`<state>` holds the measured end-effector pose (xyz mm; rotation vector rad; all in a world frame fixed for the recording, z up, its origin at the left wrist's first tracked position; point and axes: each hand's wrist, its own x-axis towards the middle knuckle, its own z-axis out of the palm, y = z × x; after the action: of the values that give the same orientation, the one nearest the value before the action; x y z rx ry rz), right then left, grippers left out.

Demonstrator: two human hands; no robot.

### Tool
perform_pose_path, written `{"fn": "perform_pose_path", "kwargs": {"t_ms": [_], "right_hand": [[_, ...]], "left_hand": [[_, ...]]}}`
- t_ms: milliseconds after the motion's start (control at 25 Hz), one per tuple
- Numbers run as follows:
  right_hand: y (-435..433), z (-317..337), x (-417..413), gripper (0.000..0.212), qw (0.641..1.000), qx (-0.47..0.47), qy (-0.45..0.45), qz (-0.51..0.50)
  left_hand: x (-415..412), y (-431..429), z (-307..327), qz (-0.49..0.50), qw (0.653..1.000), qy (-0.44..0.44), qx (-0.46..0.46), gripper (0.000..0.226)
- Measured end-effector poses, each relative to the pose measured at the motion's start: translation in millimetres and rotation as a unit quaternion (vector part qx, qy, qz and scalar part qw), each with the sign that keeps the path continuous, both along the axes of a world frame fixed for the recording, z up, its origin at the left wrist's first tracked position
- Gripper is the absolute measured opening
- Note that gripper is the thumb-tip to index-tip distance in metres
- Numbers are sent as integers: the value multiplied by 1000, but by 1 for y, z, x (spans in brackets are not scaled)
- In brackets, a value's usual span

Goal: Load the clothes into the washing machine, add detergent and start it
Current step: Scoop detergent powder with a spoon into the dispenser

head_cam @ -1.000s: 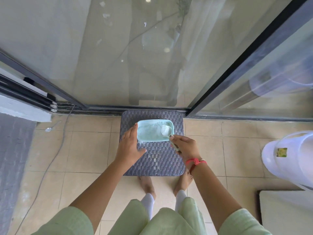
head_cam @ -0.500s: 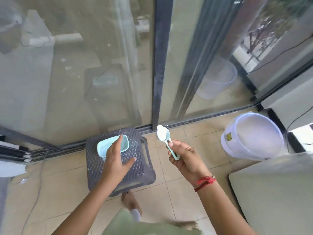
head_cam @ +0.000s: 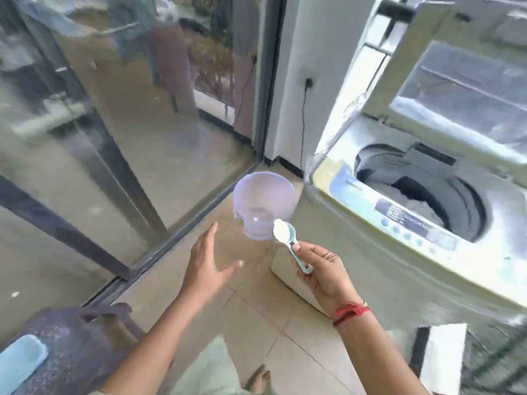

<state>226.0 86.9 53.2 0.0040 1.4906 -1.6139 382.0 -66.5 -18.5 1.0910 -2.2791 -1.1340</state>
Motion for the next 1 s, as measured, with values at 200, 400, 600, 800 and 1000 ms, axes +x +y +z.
{"fn": "perform_pose_path", "kwargs": {"t_ms": [200, 400, 600, 800, 1000], "right_hand": [[61, 10, -76, 7, 990, -9, 6, -139], [91, 14, -152, 5, 970, -43, 1, -240], [92, 24, -238, 9, 950, -50, -10, -308], [81, 21, -319, 9, 944, -49, 5, -326], [71, 10, -375, 8, 937, -40, -3, -347]], "left_hand": [[-119, 26, 16, -124, 992, -9, -29, 94], [-228, 42, 32, -220, 975, 30, -27, 91], [-332, 38, 54, -267, 960, 81, -30, 80], [-415, 30, 52, -284, 955, 77, -33, 75], [-456, 22, 41, -303, 950, 75, -14, 70]]}}
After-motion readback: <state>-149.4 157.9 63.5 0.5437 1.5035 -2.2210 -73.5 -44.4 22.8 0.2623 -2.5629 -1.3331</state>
